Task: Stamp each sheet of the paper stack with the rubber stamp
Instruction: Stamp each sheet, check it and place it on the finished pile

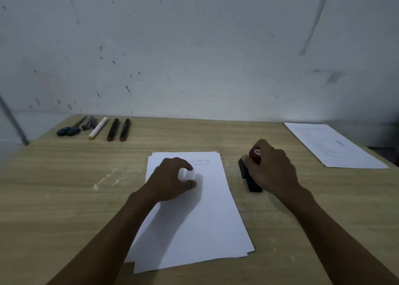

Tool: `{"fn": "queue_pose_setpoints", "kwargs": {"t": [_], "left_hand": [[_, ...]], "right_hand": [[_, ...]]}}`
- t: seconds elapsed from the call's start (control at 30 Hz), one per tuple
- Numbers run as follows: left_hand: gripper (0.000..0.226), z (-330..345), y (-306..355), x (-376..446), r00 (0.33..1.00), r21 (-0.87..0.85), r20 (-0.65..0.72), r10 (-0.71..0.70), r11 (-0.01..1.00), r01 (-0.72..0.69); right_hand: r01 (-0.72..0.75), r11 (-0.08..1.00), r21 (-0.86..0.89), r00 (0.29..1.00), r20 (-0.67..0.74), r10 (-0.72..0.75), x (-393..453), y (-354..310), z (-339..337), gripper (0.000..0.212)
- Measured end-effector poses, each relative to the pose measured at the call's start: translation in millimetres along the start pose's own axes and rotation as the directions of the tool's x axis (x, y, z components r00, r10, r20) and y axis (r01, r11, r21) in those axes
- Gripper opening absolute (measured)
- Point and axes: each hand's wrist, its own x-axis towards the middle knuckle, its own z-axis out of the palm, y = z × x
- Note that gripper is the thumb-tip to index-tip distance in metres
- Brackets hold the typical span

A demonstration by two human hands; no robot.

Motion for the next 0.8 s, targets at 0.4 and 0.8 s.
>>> {"fn": "queue_pose_setpoints", "kwargs": {"t": [0.4, 0.8], "left_hand": [[0.073, 24.4, -12.3, -25.1, 0.994, 0.013, -0.032, 0.103, 0.995, -0.103], [0.075, 27.7, -26.0, -21.5, 0.993, 0.054, -0.002, 0.119, 0.991, -0.119]], "right_hand": [[0.211, 0.978, 0.001, 0.962, 0.18, -0.208, -20.5, -42.1, 39.9, 0.015], [0.227, 0.971, -0.072, 0.959, 0.188, -0.21, -25.2, -45.7, 67.0, 0.017]]}}
